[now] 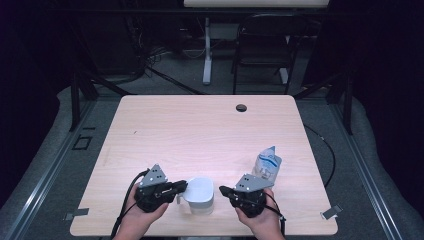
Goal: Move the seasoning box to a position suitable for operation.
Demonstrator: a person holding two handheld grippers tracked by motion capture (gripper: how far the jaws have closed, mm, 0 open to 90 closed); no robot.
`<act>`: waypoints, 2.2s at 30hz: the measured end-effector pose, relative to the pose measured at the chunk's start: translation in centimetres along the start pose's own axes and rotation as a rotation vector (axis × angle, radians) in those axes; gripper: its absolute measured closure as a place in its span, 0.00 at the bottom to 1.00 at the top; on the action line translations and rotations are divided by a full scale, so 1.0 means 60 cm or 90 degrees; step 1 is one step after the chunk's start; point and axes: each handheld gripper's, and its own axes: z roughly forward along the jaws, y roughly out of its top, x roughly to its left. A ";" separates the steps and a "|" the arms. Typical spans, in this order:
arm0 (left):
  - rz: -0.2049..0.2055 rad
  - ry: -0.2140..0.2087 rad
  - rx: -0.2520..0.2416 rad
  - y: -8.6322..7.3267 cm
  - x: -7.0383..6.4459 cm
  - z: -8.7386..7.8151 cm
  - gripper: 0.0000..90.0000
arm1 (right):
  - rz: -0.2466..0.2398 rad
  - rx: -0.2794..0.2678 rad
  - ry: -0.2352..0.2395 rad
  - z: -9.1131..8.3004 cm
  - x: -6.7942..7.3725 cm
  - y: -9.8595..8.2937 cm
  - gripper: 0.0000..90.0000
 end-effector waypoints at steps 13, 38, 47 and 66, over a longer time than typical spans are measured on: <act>-0.002 -0.009 -0.007 -0.004 0.003 -0.001 1.00 | -0.001 -0.003 0.013 0.002 0.004 0.001 1.00; -0.008 0.001 -0.011 -0.007 0.006 -0.004 1.00 | -0.014 0.019 0.040 0.017 0.014 -0.004 1.00; -0.013 0.001 -0.009 -0.008 0.007 -0.005 1.00 | -0.012 0.011 0.050 0.013 0.015 -0.001 1.00; -0.014 0.004 -0.010 -0.011 0.008 -0.005 1.00 | -0.017 -0.003 0.042 0.012 0.020 0.006 1.00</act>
